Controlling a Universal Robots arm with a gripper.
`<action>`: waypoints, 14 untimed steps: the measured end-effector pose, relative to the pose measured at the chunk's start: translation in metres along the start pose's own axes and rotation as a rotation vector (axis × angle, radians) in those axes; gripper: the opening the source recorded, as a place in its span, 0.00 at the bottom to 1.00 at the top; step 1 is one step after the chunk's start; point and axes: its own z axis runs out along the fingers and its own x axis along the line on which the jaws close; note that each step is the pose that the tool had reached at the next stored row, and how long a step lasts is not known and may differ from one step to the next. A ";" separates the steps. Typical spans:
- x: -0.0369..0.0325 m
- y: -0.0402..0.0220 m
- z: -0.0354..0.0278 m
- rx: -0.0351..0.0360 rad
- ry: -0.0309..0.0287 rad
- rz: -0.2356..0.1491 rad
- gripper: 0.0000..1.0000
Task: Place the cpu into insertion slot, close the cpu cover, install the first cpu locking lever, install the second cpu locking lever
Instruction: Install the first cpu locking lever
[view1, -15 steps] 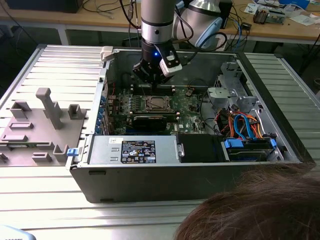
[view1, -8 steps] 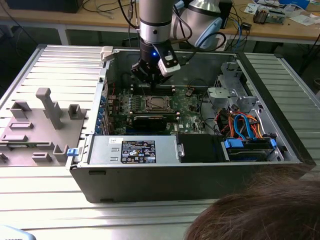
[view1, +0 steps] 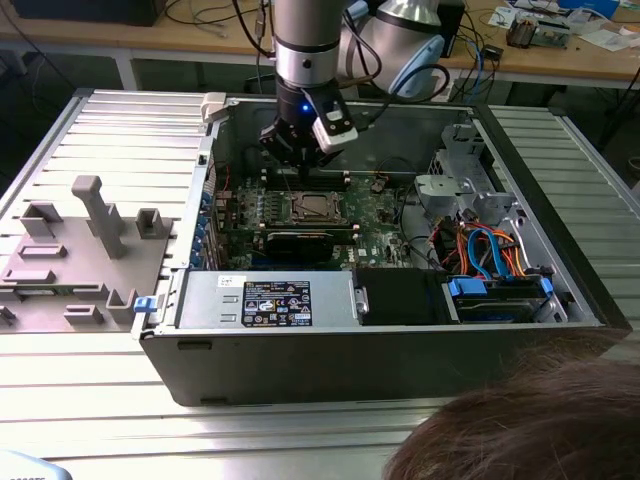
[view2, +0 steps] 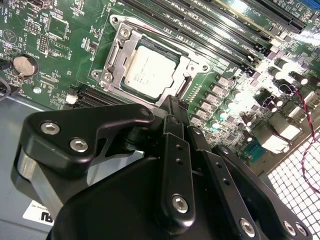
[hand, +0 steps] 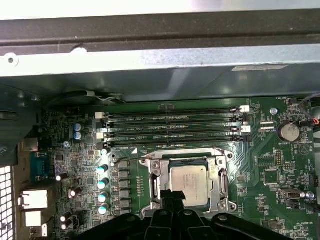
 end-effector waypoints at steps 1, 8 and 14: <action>0.0005 0.0000 0.0000 0.0000 0.0000 0.000 0.11; 0.0023 -0.0001 -0.0013 0.0000 -0.0008 0.000 0.11; 0.0037 -0.0001 -0.0018 0.0000 -0.0010 0.000 0.11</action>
